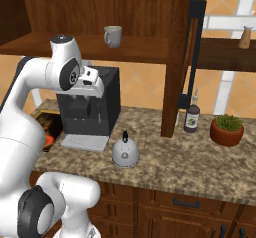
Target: Pick the kettle from the counter and place it on the tray. Then pick the mug from the cabinet and place it on the tray. Then close the cabinet doors.
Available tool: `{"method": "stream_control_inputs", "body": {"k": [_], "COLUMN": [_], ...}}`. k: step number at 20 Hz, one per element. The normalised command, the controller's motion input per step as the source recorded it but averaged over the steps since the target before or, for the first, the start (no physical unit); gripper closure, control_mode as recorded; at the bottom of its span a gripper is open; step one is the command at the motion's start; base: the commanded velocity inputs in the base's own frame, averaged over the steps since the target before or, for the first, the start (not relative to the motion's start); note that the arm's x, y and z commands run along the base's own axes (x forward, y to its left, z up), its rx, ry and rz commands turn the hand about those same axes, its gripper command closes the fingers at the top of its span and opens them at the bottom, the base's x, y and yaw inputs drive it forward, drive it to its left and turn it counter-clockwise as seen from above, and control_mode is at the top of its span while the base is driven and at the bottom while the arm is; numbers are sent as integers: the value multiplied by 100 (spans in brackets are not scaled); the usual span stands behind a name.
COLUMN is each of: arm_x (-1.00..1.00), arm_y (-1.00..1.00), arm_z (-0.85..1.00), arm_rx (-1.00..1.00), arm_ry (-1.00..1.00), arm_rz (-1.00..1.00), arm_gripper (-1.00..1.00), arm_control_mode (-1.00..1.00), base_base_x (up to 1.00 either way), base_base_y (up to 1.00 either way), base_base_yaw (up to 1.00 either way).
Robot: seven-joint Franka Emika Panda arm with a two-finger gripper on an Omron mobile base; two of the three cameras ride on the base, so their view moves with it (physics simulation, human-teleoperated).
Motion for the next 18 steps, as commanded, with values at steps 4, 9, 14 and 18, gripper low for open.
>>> {"method": "stream_control_inputs", "body": {"k": [4, 9, 14, 18], "arm_x": [-15, -53, -20, 0], "arm_y": [1, -52, -54, -44], "arm_z": [-17, -22, -15, -21], "arm_rx": [0, 5, 2, 1], "arm_ry": [-1, -7, 0, 2], "arm_rz": [0, -6, -6, -1], "arm_gripper": [-100, -100, -100, -100], "arm_control_mode": [-100, -100, -100, -100], "base_base_x": [0, 0, 0, 0], "base_base_y": [0, 0, 0, 0], "base_base_yaw": [0, 0, 0, 0]}}
